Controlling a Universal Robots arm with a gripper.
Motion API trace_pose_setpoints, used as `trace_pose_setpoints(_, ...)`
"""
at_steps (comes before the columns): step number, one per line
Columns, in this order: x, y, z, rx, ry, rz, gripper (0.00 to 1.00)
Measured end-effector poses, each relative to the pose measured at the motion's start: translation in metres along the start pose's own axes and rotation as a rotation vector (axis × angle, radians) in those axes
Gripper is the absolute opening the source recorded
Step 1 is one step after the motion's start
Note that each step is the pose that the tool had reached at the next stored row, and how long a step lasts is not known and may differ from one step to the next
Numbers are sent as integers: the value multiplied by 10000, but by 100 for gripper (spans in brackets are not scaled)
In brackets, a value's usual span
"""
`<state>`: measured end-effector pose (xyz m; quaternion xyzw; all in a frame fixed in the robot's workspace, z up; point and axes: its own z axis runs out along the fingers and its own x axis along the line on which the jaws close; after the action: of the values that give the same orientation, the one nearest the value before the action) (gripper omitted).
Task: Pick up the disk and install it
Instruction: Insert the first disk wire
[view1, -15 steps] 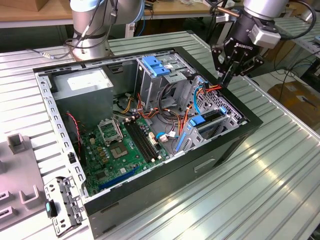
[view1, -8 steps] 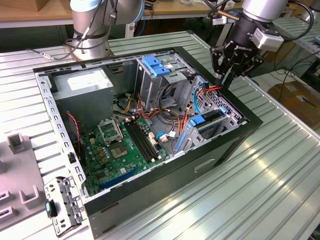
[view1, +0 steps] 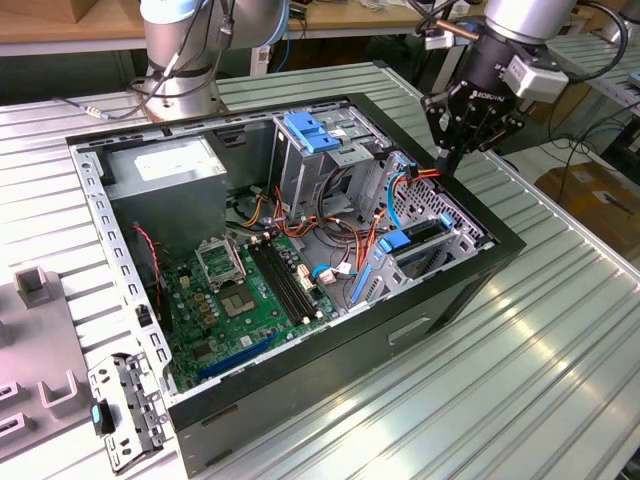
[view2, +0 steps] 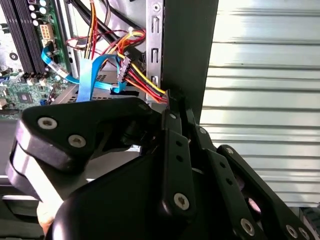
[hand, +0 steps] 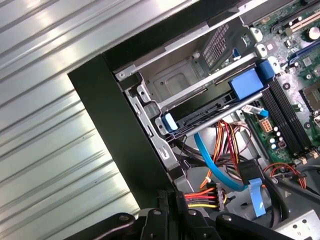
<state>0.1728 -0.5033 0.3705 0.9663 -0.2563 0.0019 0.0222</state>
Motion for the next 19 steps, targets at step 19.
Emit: trace_pose_setpoints(19,-4,30,-14,-17,-43,1037,17)
